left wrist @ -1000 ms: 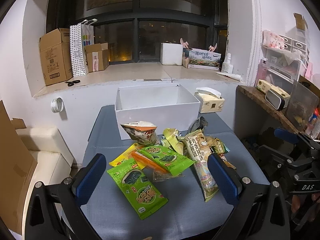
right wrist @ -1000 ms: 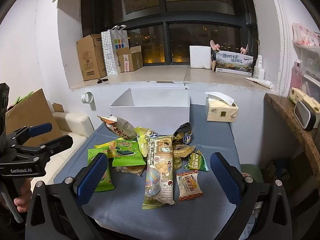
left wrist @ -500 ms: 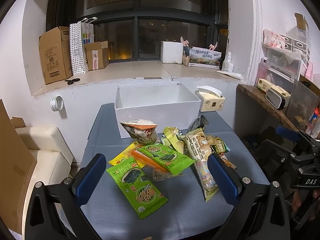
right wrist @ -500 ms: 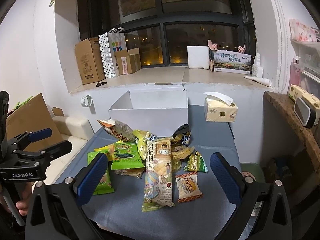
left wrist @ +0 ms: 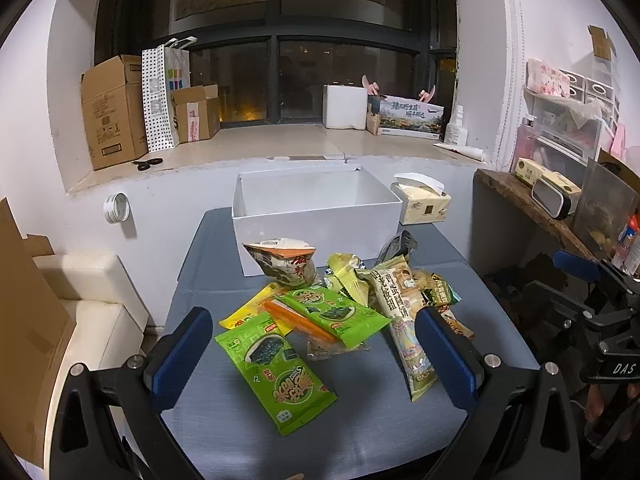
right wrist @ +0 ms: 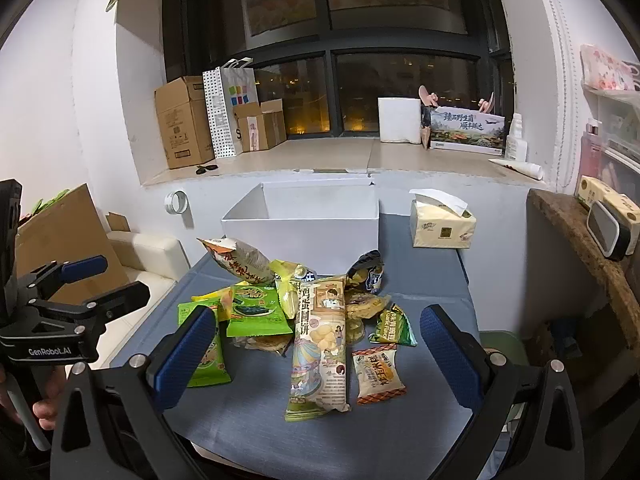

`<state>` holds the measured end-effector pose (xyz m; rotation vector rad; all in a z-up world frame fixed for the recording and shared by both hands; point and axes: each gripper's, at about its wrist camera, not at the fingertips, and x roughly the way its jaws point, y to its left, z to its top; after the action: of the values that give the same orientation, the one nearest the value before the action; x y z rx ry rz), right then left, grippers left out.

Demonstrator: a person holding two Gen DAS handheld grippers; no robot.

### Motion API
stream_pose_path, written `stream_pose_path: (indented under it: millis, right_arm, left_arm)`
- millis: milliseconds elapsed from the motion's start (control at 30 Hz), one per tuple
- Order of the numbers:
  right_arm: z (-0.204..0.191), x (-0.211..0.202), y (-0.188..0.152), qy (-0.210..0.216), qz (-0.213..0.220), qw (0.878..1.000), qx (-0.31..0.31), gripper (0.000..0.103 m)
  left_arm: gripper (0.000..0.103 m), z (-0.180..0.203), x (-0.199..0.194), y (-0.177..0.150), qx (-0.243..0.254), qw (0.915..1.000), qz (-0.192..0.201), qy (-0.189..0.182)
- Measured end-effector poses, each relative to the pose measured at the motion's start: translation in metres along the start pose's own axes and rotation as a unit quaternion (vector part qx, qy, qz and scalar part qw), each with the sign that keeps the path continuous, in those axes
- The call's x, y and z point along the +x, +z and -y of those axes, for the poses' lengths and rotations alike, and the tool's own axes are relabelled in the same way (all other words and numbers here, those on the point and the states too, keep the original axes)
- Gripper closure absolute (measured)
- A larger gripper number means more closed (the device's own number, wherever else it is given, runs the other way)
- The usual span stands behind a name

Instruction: Organize snacks

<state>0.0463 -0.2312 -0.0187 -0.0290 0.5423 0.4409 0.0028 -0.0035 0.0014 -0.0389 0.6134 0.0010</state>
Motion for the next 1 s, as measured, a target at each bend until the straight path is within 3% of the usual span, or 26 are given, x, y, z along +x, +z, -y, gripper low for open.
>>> stream_pose_path:
  millis: [233,433,833,933,1000]
  right_arm:
    - [0.000,0.007,-0.004,0.004,-0.008,1.000,0.002,0.000]
    - [-0.003,0.028,0.000,0.035,-0.011,0.999,-0.008,0.000]
    - [-0.066,0.144,0.029,0.098,-0.047,0.985,-0.135,0.000]
    - [-0.078,0.182,0.037,0.124,-0.081,0.979,-0.144,0.000]
    - [-0.087,0.203,0.042,0.113,-0.085,0.977,-0.160,0.000]
  left_arm:
    - [0.000,-0.006,0.001,-0.002,-0.006,1.0000,-0.002,0.004]
    - [0.000,-0.016,0.000,-0.003,-0.014,0.9999,0.002,0.008]
    - [0.000,-0.042,0.002,-0.008,-0.035,0.9993,0.004,0.012]
    - [0.000,-0.050,0.003,-0.010,-0.040,0.9991,0.004,0.015]
    - [0.000,-0.057,0.004,-0.011,-0.049,0.9987,0.003,0.017]
